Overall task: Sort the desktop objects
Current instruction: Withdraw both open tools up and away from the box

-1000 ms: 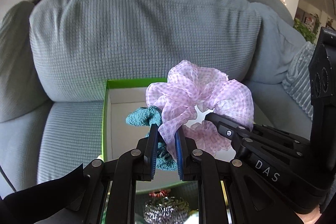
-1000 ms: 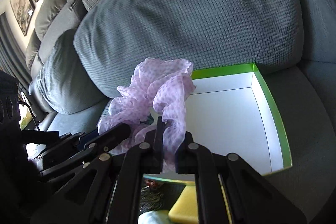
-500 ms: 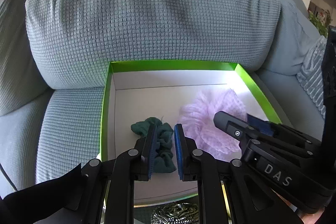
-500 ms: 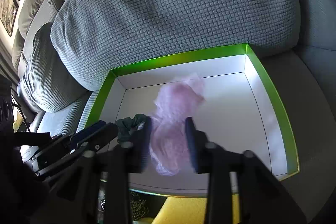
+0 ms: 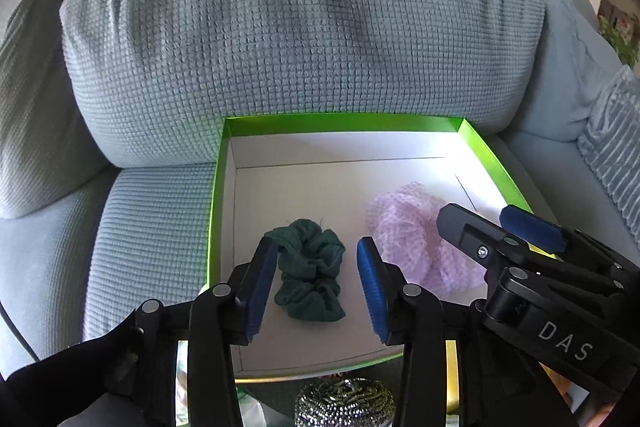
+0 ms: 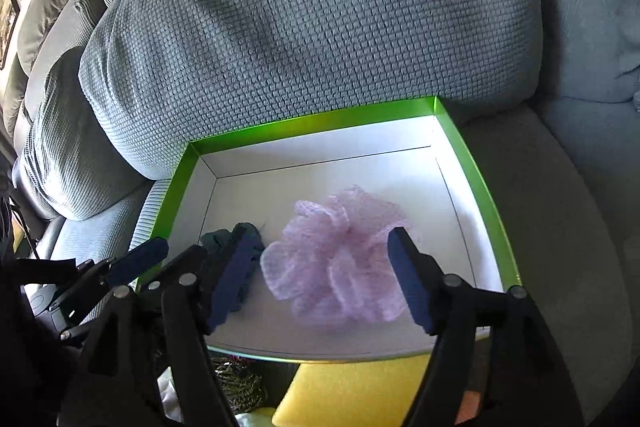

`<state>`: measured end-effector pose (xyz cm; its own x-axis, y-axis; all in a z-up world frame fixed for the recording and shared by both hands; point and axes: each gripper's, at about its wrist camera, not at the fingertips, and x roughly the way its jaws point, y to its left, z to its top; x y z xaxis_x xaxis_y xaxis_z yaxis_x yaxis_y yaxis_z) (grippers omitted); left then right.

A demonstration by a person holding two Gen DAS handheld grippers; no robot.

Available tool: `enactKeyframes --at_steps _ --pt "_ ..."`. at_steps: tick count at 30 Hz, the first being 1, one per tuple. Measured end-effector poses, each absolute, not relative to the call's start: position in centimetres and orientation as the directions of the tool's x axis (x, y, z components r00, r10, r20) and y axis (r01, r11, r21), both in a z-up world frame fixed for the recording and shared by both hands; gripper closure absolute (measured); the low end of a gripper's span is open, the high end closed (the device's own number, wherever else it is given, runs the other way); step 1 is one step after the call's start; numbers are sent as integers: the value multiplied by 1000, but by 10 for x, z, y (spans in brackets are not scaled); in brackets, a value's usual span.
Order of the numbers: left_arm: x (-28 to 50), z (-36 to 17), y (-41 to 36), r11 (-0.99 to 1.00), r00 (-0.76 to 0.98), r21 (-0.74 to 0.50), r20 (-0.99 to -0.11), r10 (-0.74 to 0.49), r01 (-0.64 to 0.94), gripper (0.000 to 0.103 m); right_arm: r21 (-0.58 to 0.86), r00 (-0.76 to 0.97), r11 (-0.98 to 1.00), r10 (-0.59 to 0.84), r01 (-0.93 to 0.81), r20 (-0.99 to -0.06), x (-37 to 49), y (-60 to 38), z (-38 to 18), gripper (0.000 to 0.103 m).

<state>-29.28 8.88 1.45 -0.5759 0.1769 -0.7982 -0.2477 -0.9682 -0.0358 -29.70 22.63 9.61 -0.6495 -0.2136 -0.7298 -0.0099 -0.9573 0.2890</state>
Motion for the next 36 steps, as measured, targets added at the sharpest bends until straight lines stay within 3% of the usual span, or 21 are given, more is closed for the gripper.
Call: enactKeyframes --at_steps 5,15,36 --pt "-285 23 91 -973 -603 25 -788 123 -231 60 290 -646 -956 -203 -30 -736 -291 235 101 25" --pt "-273 37 90 -974 -607 31 -786 115 -225 60 267 -637 -963 -177 -47 -750 -273 231 119 16" --pt "-237 53 96 -970 -595 73 -800 82 -233 60 257 -600 -965 -176 -52 -781 -240 238 133 15"
